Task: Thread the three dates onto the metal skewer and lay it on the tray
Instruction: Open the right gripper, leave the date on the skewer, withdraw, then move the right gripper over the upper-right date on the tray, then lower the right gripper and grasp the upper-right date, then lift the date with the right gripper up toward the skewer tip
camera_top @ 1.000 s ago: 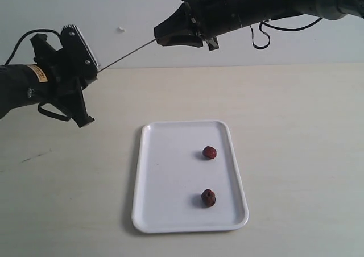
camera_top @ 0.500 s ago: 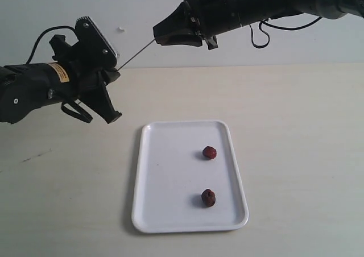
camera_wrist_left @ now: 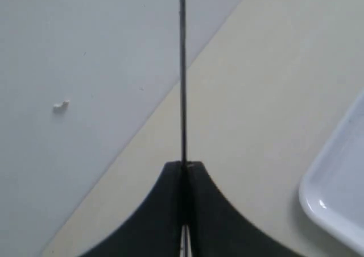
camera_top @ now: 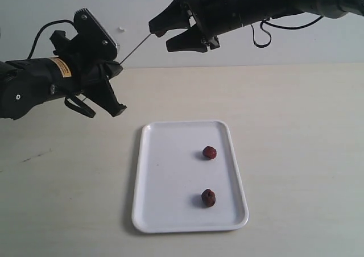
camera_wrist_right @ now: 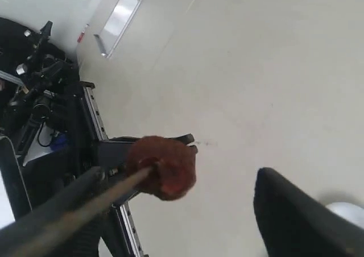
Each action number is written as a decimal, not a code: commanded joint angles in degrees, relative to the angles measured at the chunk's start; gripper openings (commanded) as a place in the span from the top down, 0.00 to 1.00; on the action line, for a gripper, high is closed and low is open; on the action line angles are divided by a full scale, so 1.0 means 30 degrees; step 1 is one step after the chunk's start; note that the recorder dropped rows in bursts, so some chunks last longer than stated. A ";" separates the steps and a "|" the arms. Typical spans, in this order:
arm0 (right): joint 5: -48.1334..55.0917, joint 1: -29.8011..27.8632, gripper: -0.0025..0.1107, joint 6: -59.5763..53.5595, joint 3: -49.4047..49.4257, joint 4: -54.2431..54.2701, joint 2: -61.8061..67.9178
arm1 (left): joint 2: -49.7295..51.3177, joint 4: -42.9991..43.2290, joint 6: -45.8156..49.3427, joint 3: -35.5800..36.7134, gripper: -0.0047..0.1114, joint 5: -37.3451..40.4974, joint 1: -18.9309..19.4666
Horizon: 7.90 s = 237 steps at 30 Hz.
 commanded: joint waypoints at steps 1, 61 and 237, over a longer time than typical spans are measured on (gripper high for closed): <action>0.0087 -0.1025 0.36 -0.0344 -0.0097 -0.0912 -0.0992 | -0.0064 -0.0153 0.0580 -0.0116 0.96 0.0592 -0.0094; 0.0087 0.3537 0.40 -0.4612 0.3186 -2.2480 -0.1732 | -0.0411 0.1424 -0.3160 -0.4178 0.96 1.8173 0.3139; -1.2206 0.1770 0.77 0.2331 0.4651 0.2955 -0.1672 | -0.0411 -0.3894 -0.0316 -0.4178 0.96 1.6502 0.2866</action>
